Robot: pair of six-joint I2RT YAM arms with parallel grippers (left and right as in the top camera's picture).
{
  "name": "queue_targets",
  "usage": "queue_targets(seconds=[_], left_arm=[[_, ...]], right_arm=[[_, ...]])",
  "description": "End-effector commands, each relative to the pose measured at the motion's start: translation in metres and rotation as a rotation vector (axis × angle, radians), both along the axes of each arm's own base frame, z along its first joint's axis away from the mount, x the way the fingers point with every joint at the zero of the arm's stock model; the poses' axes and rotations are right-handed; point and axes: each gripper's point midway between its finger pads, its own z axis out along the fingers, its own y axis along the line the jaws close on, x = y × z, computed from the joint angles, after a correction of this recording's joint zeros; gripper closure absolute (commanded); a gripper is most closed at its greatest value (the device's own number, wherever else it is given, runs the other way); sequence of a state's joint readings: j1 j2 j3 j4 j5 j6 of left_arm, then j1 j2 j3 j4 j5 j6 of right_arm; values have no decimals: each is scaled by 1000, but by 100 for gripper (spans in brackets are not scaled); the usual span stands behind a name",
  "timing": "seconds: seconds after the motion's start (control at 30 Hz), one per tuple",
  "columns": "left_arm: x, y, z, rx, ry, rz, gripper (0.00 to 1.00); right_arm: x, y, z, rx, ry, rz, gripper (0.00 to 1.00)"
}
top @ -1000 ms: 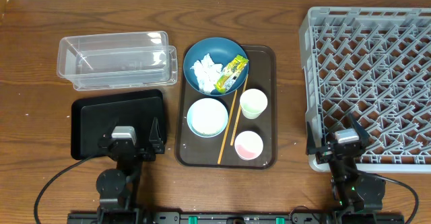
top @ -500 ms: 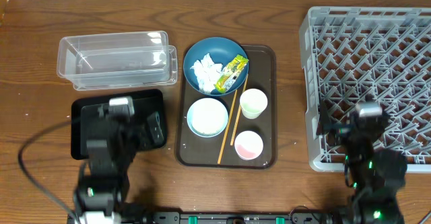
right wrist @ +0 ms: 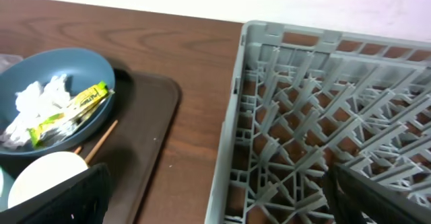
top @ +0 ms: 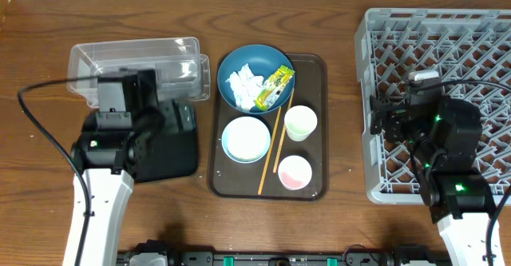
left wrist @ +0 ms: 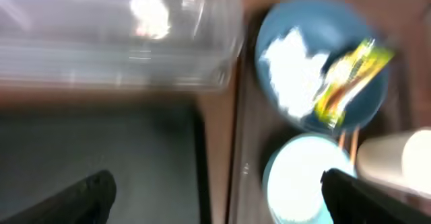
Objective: Sort waste into correct bins and load items into the dishwasher rack
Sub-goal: 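Reach the left gripper into the blue bowl and grasp the white tissue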
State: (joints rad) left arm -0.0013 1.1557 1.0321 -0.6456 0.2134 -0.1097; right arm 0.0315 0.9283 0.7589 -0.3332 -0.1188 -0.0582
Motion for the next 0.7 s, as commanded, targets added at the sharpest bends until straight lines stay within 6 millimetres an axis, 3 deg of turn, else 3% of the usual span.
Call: queue_targets(seconds=[0.0,0.17,0.33,0.5,0.67], left_arm=[[25,-14,15,-33,-74,-36,0],[71,-41,20,-36,-152,-104,1],[111,-79,9,-2,-186,-196,2],[139,-112,-26,32,-183,-237,3],[148,-146,-74,32,-137,-300,7]], right_arm=[[1,8,12,26,-23,27,1],[1,8,12,26,-23,27,1],[1,8,12,26,-23,27,1],[1,8,12,26,-23,27,1],[1,8,12,26,-22,27,1]])
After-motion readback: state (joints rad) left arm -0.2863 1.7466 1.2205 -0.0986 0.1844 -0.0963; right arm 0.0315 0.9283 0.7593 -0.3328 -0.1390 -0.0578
